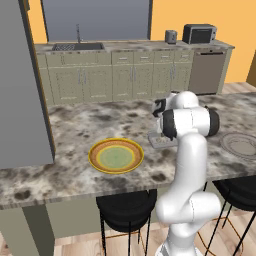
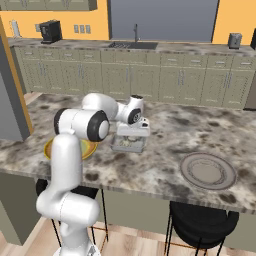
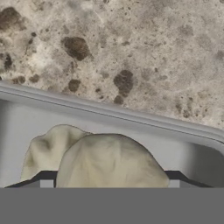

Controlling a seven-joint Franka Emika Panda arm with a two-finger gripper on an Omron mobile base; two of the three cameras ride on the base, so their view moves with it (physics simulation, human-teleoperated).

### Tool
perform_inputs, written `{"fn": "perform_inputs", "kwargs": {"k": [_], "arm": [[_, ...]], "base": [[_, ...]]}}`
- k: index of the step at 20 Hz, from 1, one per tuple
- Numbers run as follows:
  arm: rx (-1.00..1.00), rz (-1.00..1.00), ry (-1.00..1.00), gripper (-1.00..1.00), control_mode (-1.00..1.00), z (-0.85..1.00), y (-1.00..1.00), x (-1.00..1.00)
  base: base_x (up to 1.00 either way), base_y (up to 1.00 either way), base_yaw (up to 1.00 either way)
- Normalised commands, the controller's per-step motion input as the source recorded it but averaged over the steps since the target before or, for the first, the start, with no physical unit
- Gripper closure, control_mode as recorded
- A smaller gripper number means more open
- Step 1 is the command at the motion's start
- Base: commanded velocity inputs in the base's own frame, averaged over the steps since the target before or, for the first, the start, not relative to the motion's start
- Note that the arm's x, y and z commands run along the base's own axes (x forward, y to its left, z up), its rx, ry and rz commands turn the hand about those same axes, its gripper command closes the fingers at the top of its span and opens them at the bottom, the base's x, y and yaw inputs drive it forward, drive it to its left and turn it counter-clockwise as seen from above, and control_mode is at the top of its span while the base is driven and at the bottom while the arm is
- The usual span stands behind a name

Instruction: Place two dumplings into each of the tupperware containers and then place the containers in the fridge.

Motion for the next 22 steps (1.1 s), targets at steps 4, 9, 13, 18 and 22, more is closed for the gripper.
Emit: {"fn": "perform_inputs", "kwargs": {"k": [4,9,13,18,22], "arm": [[0.0,0.0,0.07,-1.0,-1.0,-0.14,-0.02,0.0],[0.0,-0.02,0.02,-1.0,-1.0,-0.01,0.0,-0.11],[0.0,-0.07,0.0,-1.0,-1.0,0.22,0.0,-0.23],[0.0,-0.08,0.0,-1.0,-1.0,0.21,0.0,-0.28],[0.0,-0.12,0.0,-1.0,-1.0,0.25,-0.16,-0.07]], "base": [[0.0,0.0,0.0],[0.0,0.0,0.0],[0.0,0.0,0.0],[0.0,0.0,0.0],[0.0,0.0,0.0]]}}
